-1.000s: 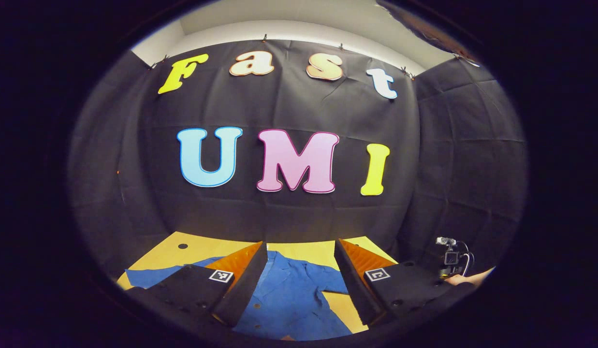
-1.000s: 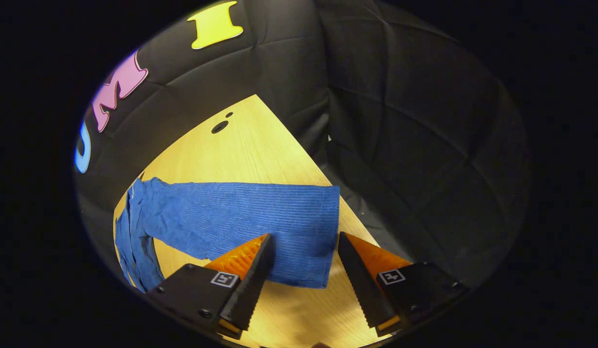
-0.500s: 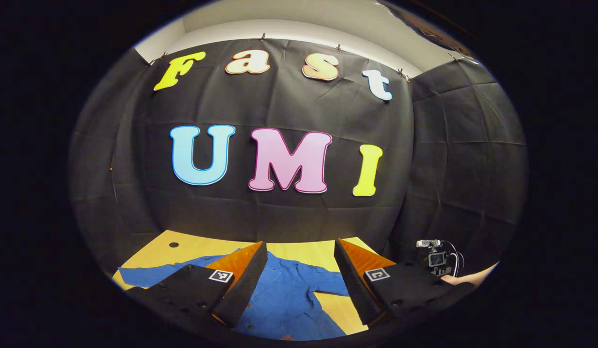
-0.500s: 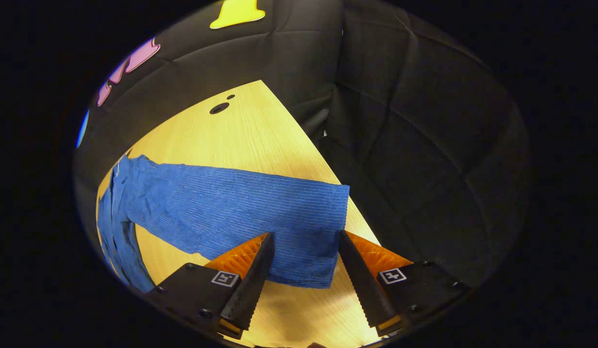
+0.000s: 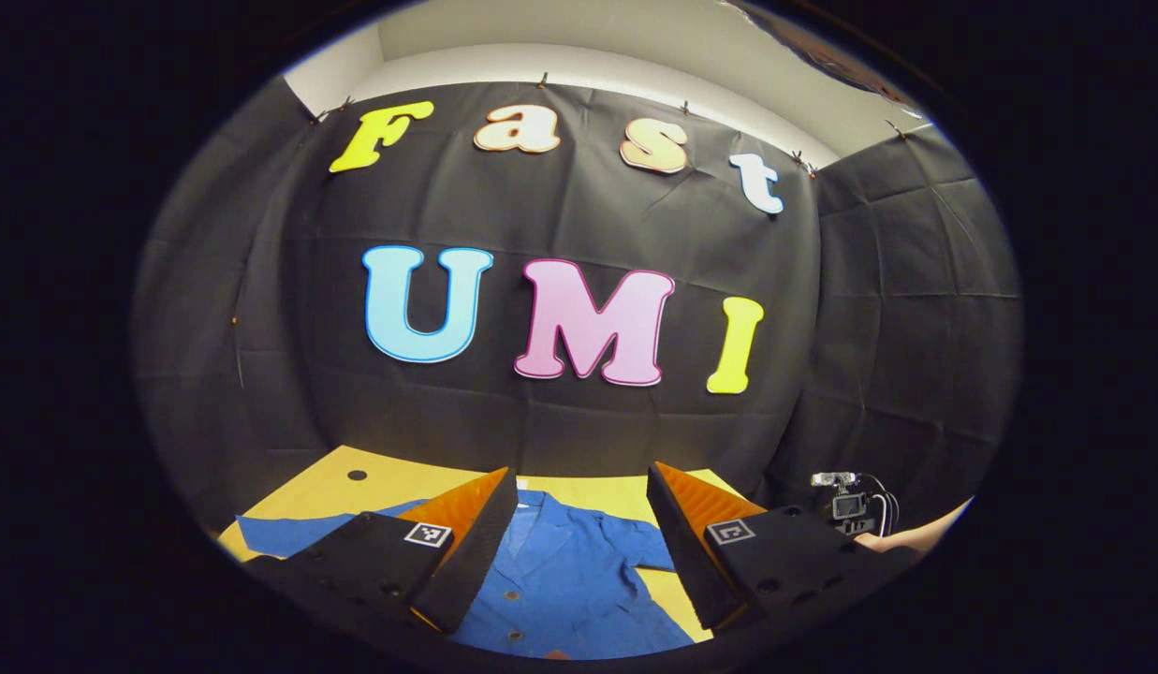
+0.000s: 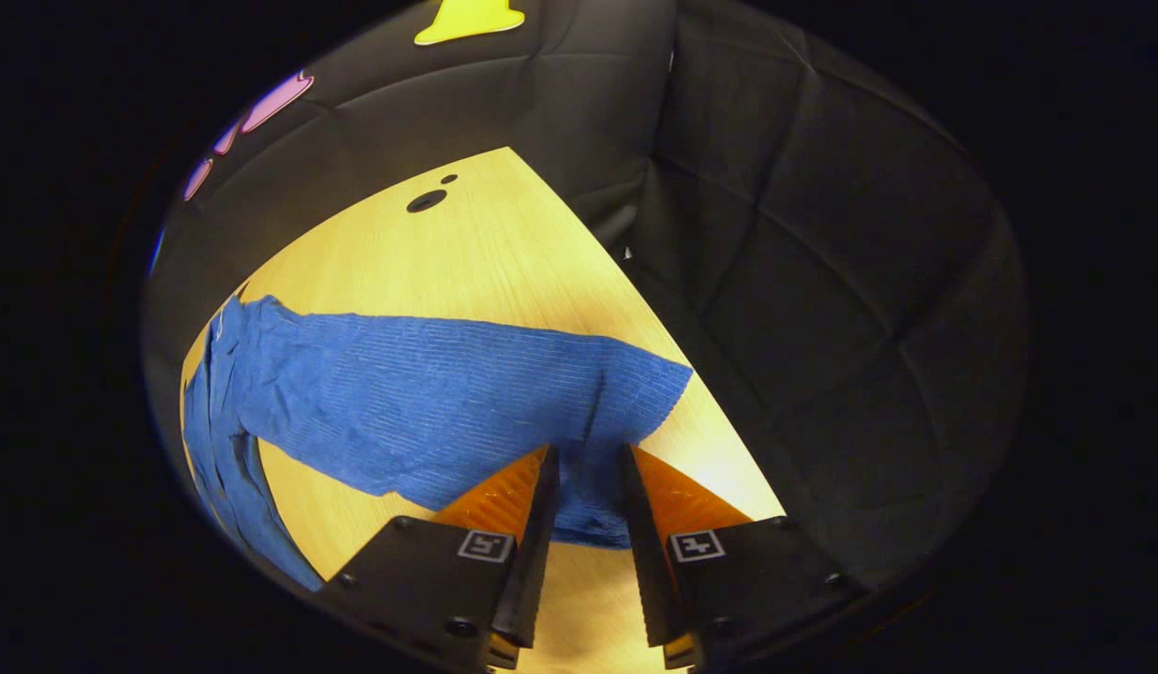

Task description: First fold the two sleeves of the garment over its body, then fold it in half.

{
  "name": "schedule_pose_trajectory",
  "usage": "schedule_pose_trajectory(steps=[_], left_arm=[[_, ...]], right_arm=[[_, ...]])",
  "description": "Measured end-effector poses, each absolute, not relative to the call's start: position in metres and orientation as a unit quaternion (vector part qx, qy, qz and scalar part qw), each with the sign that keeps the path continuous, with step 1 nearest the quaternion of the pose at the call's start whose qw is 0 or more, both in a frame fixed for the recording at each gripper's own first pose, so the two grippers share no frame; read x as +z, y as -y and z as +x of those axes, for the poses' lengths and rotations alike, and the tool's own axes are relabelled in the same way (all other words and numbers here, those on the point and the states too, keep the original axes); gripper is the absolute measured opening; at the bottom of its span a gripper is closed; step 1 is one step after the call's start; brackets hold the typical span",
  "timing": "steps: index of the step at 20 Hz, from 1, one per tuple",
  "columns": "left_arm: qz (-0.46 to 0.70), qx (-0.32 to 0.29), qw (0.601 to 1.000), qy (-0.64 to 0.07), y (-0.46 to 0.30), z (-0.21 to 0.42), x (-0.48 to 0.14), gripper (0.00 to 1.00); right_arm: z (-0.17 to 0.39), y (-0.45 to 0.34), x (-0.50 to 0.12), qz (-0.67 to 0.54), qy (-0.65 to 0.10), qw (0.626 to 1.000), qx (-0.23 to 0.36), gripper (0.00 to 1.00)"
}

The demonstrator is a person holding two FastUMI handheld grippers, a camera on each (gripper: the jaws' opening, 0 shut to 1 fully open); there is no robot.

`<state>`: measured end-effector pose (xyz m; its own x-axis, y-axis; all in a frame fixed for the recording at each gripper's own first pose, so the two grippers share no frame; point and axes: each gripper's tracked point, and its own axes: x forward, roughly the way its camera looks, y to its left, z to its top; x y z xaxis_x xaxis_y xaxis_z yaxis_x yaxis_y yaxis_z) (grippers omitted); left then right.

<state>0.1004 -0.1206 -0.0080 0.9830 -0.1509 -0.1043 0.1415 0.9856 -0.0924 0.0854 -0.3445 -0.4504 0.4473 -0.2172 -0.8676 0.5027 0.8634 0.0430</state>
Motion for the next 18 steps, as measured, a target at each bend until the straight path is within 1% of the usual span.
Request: schedule_pose_trajectory(steps=[1, 2, 3, 4, 8, 10, 11, 12, 15, 18], left_arm=[[-0.043, -0.070, 0.995, -0.053, 0.111, 0.099, -0.006, 0.81], [-0.043, -0.069, 0.995, -0.049, 0.103, 0.098, -0.005, 0.81], [-0.041, -0.068, 0.996, -0.047, 0.095, 0.096, -0.004, 0.81], [-0.036, -0.066, 0.996, -0.048, 0.085, 0.094, -0.005, 0.81], [-0.031, -0.054, 0.997, -0.048, 0.058, 0.090, -0.007, 0.81], [-0.034, -0.051, 0.997, -0.049, 0.050, 0.087, -0.007, 0.81], [-0.031, -0.048, 0.997, -0.048, 0.045, 0.086, -0.006, 0.81], [-0.028, -0.046, 0.997, -0.046, 0.041, 0.084, -0.005, 0.81], [-0.022, -0.047, 0.998, -0.041, 0.033, 0.082, -0.002, 0.81], [-0.033, -0.050, 0.997, -0.039, 0.028, 0.082, -0.001, 0.81]], right_arm=[[0.084, 0.342, -0.452, 0.147, -0.488, 0.834, -0.211, 0.37], [0.086, 0.338, -0.445, 0.155, -0.484, 0.837, -0.203, 0.43], [0.086, 0.336, -0.441, 0.165, -0.488, 0.830, -0.214, 0.42], [0.091, 0.338, -0.450, 0.163, -0.479, 0.835, -0.217, 0.16], [0.087, 0.329, -0.451, 0.170, -0.496, 0.827, -0.204, 0.16], [0.091, 0.331, -0.451, 0.166, -0.488, 0.830, -0.211, 0.16], [0.092, 0.330, -0.448, 0.162, -0.484, 0.833, -0.213, 0.04], [0.091, 0.322, -0.447, 0.166, -0.484, 0.835, -0.205, 0.03], [0.095, 0.302, -0.436, 0.165, -0.474, 0.846, -0.181, 0.03], [0.105, 0.279, -0.406, 0.161, -0.449, 0.865, -0.158, 0.03]])
